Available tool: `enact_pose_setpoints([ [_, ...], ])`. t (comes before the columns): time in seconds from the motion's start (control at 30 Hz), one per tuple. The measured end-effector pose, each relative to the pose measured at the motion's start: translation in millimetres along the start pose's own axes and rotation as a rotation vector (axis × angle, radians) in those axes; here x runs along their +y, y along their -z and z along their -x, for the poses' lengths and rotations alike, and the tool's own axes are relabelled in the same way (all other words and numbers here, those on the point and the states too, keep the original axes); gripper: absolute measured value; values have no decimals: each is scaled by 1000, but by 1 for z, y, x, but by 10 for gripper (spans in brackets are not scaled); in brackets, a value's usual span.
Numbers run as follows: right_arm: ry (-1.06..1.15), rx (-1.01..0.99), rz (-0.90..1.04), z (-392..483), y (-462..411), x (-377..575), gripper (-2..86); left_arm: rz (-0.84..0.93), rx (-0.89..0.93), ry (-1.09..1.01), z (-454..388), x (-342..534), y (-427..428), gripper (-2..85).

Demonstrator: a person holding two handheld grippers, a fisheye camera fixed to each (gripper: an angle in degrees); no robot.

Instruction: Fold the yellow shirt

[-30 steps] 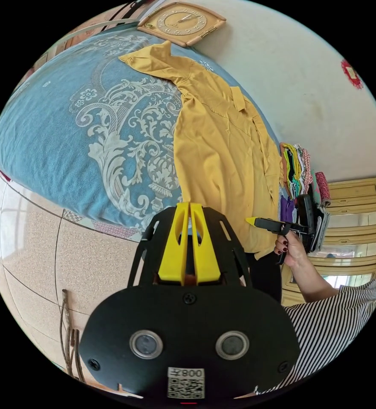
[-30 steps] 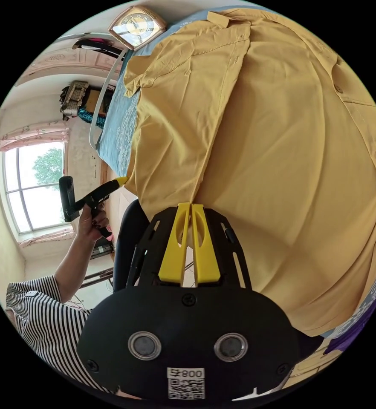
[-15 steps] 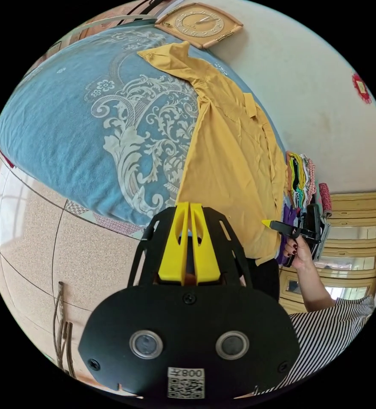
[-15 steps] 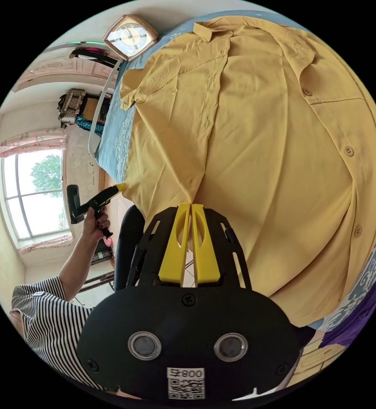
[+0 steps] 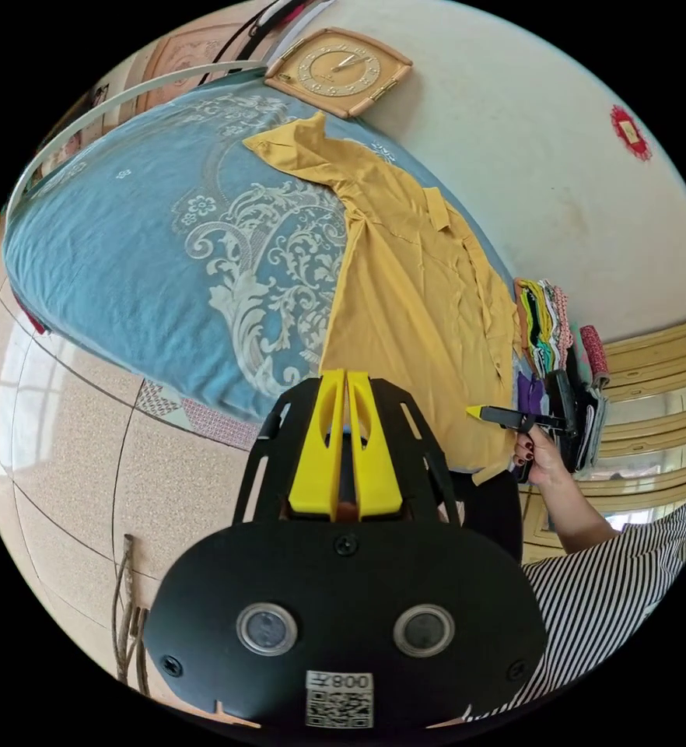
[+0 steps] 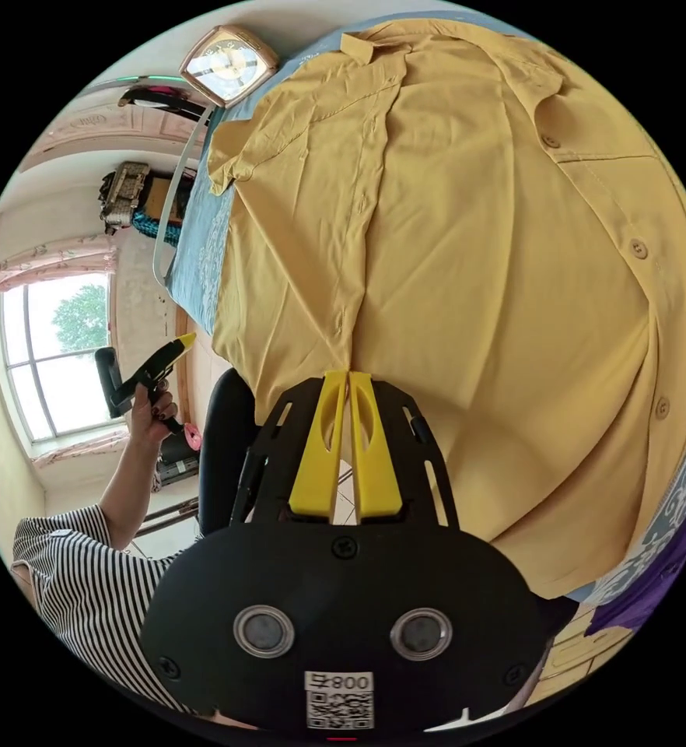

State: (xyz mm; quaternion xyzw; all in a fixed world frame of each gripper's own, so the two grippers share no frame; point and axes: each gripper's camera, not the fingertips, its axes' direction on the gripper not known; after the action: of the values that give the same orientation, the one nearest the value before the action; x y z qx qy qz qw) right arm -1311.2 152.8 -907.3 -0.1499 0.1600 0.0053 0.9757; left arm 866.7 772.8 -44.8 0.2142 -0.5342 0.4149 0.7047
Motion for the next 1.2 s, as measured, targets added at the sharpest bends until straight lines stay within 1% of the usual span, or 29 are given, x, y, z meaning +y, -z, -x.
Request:
enact_pose_setpoints([
  [0.1,21,90,-58,7,23,20,5,13,91,-108,-56,-39,-25,17],
  [0.17,23,165,-104,8,40,32,7,51,164,-207,-110,-77,-54,31],
  [0.2,21,219,-136,7,52,41,10,61,181,-232,-125,-87,-62,34],
  [0.33,-24,406,-219,-7,86,72,33,148,239,-404,-236,-155,-128,57],
  [0.47,-56,531,-227,-20,97,96,52,199,199,-521,-337,-214,-189,67],
  [0.5,-59,562,-221,-23,97,102,55,198,190,-534,-350,-221,-196,69],
  [0.63,-62,658,-205,-32,89,111,58,194,78,-612,-427,-270,-237,78],
  [0.8,-37,701,-185,-38,76,107,48,198,-87,-718,-499,-307,-276,72],
  [0.87,-36,715,-193,-40,76,107,33,209,-179,-744,-524,-323,-292,42],
  [0.93,-36,696,-196,-44,79,107,12,199,-214,-741,-537,-335,-297,24],
  [1.07,-24,632,-213,-51,87,109,2,143,-110,-719,-562,-368,-284,11],
  [1.2,16,486,-272,-44,108,107,-1,96,-46,-702,-579,-403,-269,7],
])
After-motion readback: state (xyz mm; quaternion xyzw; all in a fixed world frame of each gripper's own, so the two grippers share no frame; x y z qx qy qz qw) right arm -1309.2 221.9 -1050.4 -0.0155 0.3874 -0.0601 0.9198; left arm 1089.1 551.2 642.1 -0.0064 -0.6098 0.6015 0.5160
